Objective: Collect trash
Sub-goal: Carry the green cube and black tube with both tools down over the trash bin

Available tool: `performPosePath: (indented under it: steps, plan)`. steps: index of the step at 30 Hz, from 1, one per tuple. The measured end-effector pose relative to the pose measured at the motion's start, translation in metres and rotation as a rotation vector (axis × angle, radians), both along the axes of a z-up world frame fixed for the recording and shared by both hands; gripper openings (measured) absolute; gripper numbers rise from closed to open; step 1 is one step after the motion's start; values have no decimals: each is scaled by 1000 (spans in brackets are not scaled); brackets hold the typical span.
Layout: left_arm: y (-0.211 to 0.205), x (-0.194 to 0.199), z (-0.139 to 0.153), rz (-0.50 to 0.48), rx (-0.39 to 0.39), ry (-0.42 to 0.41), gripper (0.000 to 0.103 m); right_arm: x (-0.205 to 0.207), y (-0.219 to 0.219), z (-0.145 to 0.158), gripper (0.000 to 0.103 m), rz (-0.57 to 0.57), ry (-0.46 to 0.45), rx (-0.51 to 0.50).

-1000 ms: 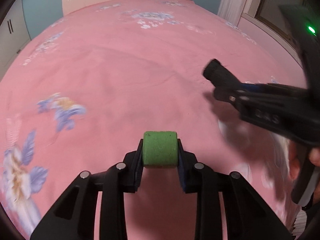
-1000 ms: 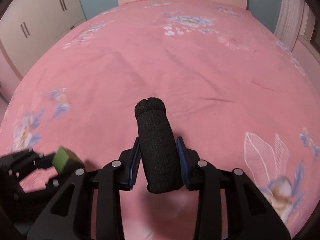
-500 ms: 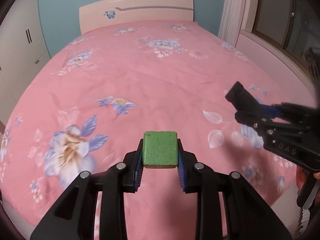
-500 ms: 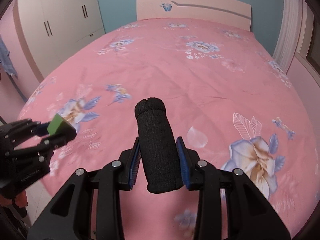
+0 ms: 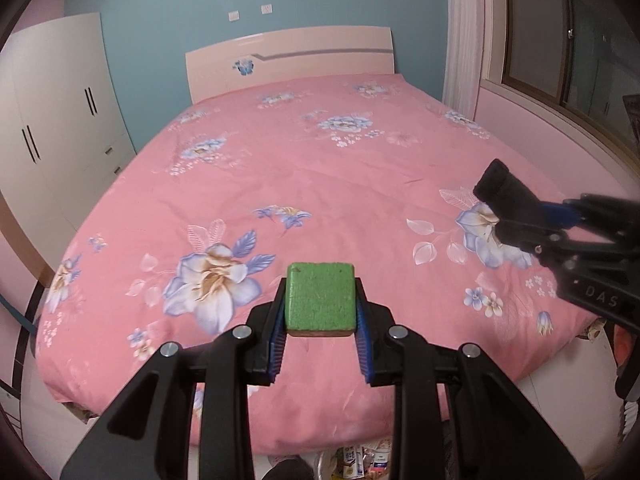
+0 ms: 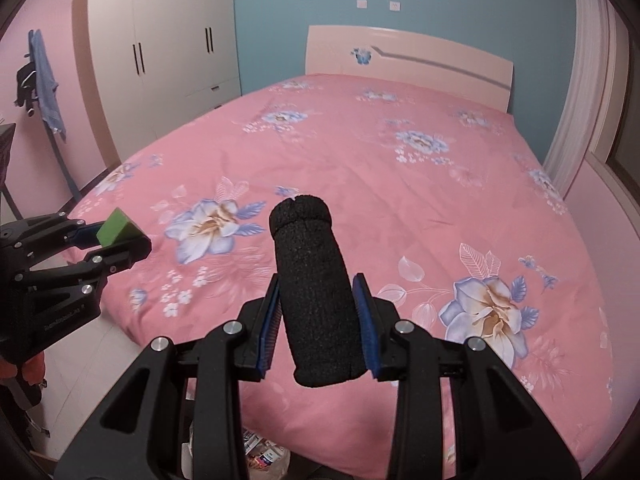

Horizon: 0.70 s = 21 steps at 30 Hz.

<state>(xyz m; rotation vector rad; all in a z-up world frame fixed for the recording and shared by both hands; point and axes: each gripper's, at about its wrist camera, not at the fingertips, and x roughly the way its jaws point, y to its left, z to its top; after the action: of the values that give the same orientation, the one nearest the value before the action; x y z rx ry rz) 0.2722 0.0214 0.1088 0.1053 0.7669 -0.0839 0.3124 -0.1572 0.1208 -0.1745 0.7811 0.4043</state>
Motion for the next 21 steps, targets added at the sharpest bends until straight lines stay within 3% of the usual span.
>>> performPosePath:
  steps: [10, 21]
  plan:
    - [9, -55, 13, 17, 26, -44, 32, -65, 10, 23, 36, 37, -47, -13]
    - [11, -92, -3, 4, 52, -45, 32, -102, 15, 10, 36, 72, -37, -4]
